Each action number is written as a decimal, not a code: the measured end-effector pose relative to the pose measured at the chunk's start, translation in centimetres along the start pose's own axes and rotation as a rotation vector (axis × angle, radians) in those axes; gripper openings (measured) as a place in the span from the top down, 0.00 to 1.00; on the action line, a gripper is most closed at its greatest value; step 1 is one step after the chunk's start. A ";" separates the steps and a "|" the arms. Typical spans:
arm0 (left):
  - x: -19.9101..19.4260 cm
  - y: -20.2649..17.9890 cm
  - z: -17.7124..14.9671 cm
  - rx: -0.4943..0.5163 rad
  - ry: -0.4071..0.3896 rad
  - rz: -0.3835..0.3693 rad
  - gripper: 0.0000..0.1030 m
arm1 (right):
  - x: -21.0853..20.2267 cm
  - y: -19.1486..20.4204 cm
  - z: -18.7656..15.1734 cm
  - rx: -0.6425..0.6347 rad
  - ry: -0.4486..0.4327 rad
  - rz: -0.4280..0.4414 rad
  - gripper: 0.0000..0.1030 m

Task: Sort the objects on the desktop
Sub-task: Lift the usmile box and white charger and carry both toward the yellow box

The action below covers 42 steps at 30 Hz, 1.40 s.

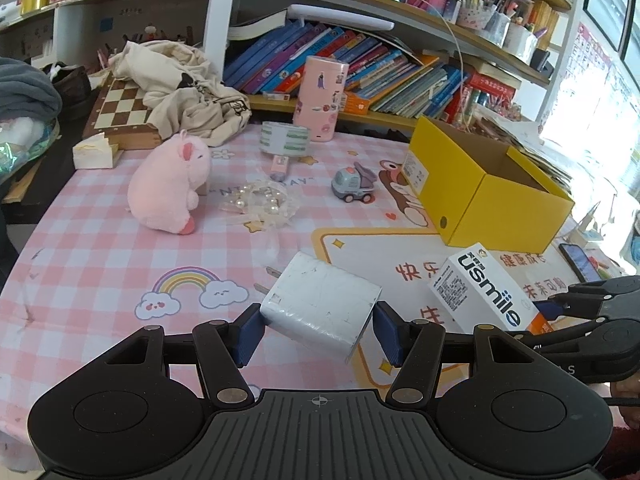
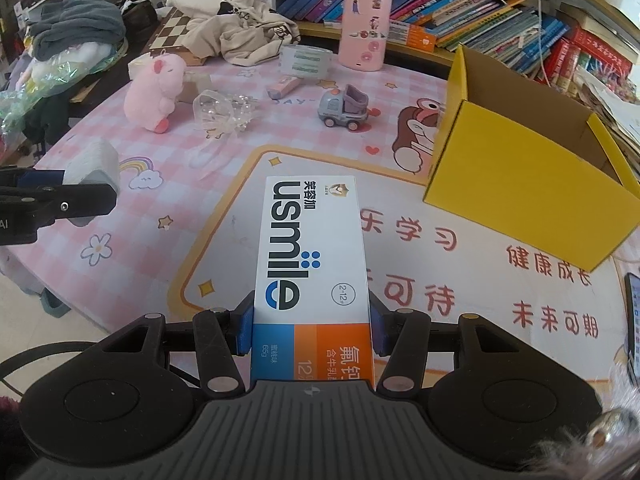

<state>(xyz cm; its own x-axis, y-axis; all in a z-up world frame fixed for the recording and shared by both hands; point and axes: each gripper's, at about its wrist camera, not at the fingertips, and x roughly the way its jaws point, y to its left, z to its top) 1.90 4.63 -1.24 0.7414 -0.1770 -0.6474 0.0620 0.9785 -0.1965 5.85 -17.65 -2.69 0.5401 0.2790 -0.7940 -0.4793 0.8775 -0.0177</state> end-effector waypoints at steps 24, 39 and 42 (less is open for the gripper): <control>2.5 -5.3 0.6 0.126 0.046 -0.135 0.43 | -2.4 -5.1 -4.2 0.180 0.011 -0.112 0.51; 5.5 -10.0 1.9 0.217 0.087 -0.212 0.43 | -3.4 -9.7 -6.1 0.299 0.022 -0.170 0.51; 6.0 -10.7 2.1 0.224 0.092 -0.218 0.43 | -3.3 -10.5 -6.2 0.307 0.025 -0.174 0.51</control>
